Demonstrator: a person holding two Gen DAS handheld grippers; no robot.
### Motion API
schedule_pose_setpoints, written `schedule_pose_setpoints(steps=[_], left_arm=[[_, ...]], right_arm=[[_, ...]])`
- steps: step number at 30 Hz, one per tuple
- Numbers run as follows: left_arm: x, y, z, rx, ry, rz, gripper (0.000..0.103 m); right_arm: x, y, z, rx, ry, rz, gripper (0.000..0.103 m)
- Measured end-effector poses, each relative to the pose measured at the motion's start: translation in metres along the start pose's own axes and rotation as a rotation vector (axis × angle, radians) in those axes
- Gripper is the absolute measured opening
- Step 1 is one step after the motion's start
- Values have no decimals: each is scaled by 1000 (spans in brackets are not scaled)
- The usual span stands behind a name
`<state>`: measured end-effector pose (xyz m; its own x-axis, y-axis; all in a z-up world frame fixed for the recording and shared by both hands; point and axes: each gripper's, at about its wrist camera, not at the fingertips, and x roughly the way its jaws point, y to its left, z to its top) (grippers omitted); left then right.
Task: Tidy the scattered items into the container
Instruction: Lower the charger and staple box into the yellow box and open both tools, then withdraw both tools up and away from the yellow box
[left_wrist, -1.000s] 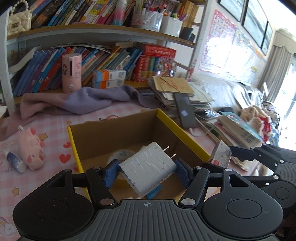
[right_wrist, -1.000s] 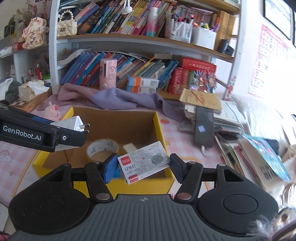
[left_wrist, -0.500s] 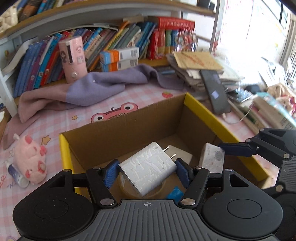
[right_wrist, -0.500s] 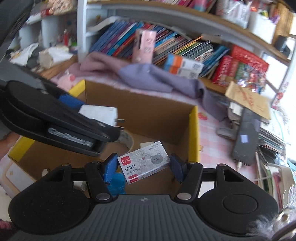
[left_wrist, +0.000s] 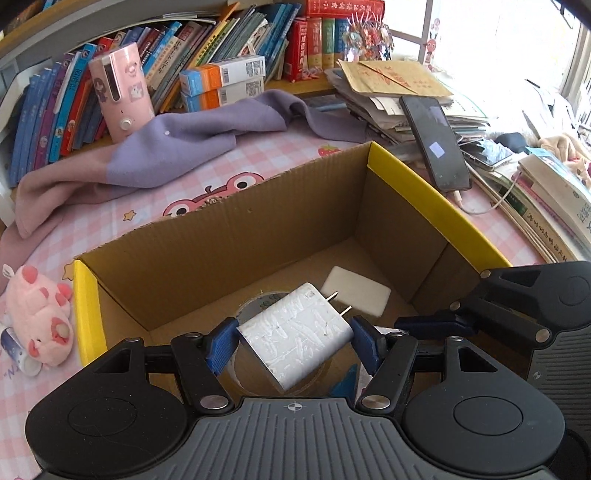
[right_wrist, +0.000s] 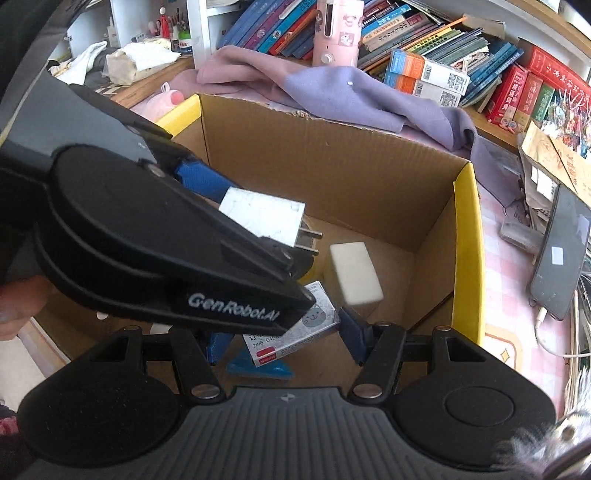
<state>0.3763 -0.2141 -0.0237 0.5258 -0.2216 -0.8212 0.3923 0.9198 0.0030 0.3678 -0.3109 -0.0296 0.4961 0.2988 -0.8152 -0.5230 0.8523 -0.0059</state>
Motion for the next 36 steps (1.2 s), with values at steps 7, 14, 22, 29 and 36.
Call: schedule_pose_setpoints(steps=[7, 14, 22, 29, 36], left_arm=[[-4, -1, 0, 2, -20, 1, 68], [-27, 4, -2, -43, -93, 32, 82], [-84, 16, -14, -121, -225, 94, 90], [-125, 23, -41, -215, -307, 149, 92], [-134, 39, -85, -333, -285, 143, 98]], right_arm=[[-2, -3, -1, 8, -3, 8, 60], [-5, -5, -4, 45, -10, 14, 61], [-35, -2, -8, 91, -134, -12, 66], [-73, 4, -23, 167, -277, -109, 67], [-100, 23, -42, 236, -365, -240, 75]])
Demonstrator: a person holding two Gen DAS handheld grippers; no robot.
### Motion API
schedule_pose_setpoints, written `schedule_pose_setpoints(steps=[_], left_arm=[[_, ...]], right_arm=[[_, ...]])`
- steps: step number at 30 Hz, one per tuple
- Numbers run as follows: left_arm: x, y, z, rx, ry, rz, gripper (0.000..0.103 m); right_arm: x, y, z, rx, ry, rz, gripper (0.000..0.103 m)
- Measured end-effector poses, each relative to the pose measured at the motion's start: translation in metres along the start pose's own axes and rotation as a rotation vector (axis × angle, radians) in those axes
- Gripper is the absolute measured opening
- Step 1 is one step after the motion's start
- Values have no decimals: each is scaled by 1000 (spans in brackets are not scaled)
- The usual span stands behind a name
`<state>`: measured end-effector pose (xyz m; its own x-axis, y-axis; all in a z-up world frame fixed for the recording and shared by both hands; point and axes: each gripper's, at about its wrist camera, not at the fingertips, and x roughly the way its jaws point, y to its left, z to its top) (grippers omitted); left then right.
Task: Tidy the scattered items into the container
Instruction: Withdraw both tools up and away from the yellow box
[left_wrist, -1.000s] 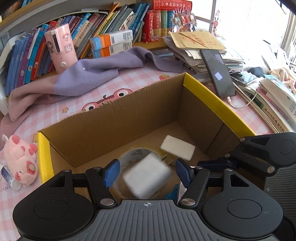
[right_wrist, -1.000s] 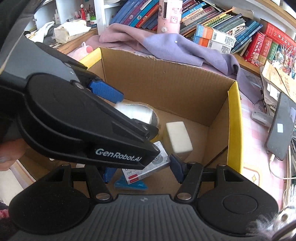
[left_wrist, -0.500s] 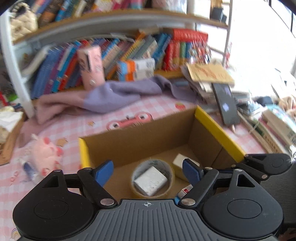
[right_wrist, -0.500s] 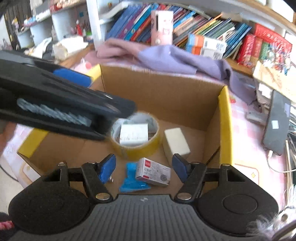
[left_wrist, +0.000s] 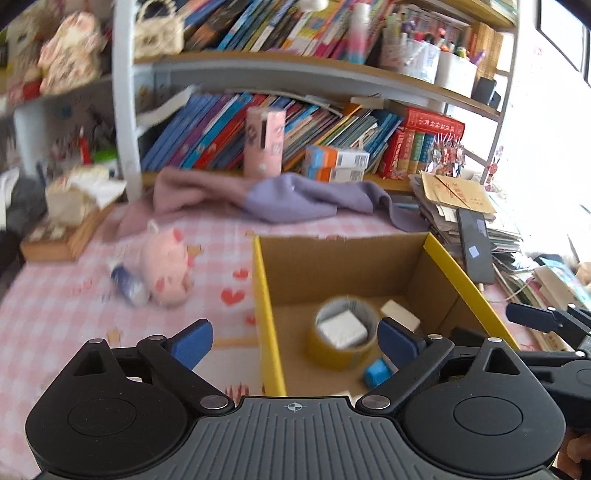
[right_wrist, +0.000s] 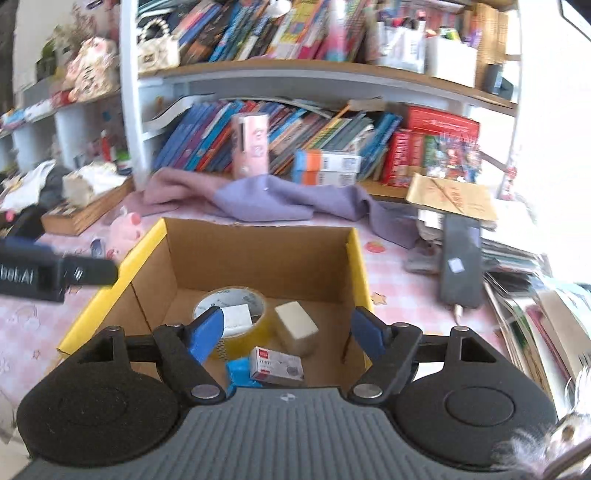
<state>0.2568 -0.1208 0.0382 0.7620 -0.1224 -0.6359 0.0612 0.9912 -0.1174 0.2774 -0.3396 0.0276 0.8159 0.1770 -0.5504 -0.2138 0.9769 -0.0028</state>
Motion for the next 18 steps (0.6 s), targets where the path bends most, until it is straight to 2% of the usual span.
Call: schedule_pose_setpoints(steps=[4, 14, 18], left_arm=[[-14, 16, -12, -32, -18, -16, 98], [-58, 52, -39, 9, -63, -40, 98], [-79, 78, -53, 10, -76, -39, 98]], right_arm=[[-21, 13, -8, 0, -1, -45, 75], [-65, 60, -29, 59, -18, -139, 75], [-86, 86, -41, 67, -56, -188, 74]])
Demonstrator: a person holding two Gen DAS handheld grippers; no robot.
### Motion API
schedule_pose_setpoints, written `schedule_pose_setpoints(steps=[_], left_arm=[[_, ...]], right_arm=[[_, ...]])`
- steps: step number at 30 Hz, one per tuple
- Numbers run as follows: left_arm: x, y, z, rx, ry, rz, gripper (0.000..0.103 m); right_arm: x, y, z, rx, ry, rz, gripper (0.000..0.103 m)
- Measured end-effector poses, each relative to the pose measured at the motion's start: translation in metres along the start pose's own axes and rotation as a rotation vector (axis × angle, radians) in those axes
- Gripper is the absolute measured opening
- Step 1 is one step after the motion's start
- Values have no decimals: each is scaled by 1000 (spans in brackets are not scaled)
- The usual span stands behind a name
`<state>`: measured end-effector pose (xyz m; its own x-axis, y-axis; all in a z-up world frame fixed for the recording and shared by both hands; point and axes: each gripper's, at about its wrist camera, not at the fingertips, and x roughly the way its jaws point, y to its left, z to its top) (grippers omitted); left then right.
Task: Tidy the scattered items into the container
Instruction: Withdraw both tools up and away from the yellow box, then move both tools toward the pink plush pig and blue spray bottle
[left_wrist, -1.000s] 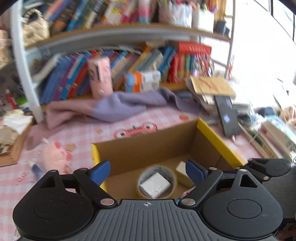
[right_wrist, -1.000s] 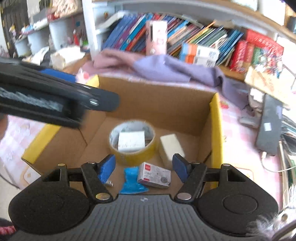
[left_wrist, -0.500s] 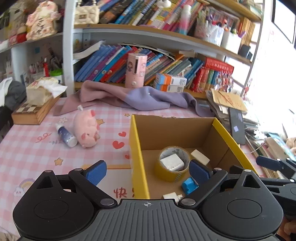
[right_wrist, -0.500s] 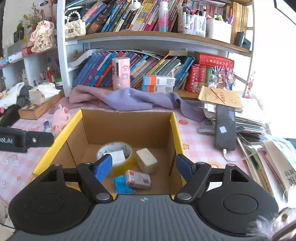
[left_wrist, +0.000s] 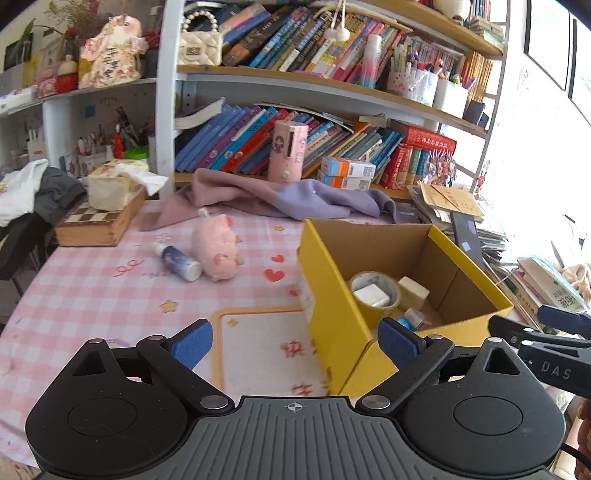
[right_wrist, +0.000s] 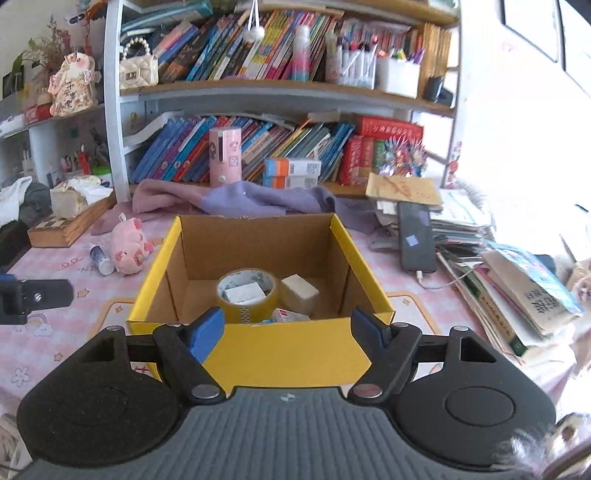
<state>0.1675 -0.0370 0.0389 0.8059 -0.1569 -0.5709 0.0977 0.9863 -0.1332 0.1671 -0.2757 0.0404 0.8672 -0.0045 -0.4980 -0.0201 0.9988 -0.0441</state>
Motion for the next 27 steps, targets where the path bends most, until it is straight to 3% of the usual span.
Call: schedule_pose_setpoints(steps=[5, 12, 20, 27], left_arm=[[-32, 31, -20, 10, -17, 3, 98], [-66, 71, -57, -1, 38, 10, 98], [-86, 91, -69, -9, 75, 15, 98], [-95, 78, -77, 113, 42, 74, 98]], right_arm=[[-32, 29, -20, 18, -21, -63, 73], [-77, 67, -63, 44, 13, -156, 72], [-108, 97, -78, 22, 58, -125, 73], [-105, 103, -80, 12, 102, -63, 74]])
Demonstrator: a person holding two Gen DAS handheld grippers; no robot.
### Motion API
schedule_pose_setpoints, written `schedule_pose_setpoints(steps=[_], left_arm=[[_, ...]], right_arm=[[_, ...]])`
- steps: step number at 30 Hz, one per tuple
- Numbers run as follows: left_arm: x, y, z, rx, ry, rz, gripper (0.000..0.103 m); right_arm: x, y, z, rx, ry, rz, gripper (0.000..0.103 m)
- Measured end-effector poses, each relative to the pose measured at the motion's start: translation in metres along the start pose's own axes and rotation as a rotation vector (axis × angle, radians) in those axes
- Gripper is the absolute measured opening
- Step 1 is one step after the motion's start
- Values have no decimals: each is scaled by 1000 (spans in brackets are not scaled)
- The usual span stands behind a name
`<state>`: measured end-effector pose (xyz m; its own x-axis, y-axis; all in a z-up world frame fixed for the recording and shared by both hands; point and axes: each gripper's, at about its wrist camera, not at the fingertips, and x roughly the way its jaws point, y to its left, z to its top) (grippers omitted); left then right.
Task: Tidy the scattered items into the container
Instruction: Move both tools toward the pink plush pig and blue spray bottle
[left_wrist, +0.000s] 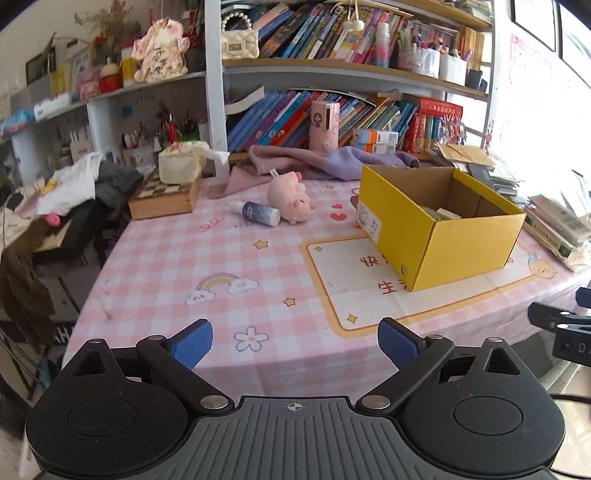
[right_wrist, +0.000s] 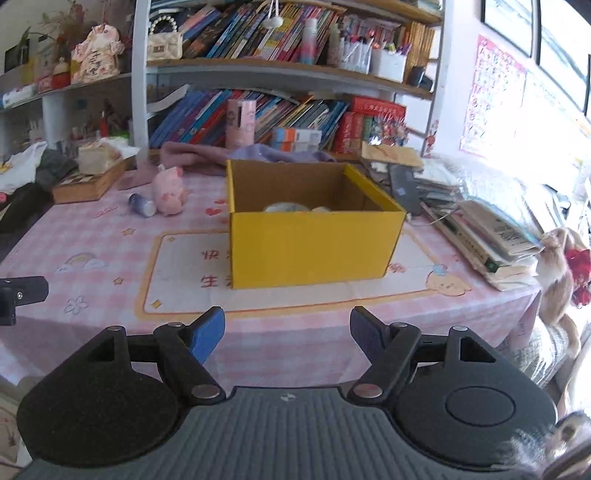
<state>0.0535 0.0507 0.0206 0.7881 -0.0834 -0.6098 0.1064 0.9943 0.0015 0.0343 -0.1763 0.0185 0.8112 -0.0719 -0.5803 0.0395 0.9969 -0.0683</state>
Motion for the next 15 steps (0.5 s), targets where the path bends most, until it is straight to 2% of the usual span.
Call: schedule_pose_setpoints(steps=[5, 9, 15], left_arm=[[2, 7, -3, -34, 37, -4, 98], [2, 16, -9, -66, 68, -5, 98], [-2, 28, -13, -72, 73, 4, 98]], right_arm=[[10, 7, -3, -11, 71, 64, 75], [9, 18, -2, -35, 69, 94, 75], [5, 31, -2, -43, 70, 115, 75]])
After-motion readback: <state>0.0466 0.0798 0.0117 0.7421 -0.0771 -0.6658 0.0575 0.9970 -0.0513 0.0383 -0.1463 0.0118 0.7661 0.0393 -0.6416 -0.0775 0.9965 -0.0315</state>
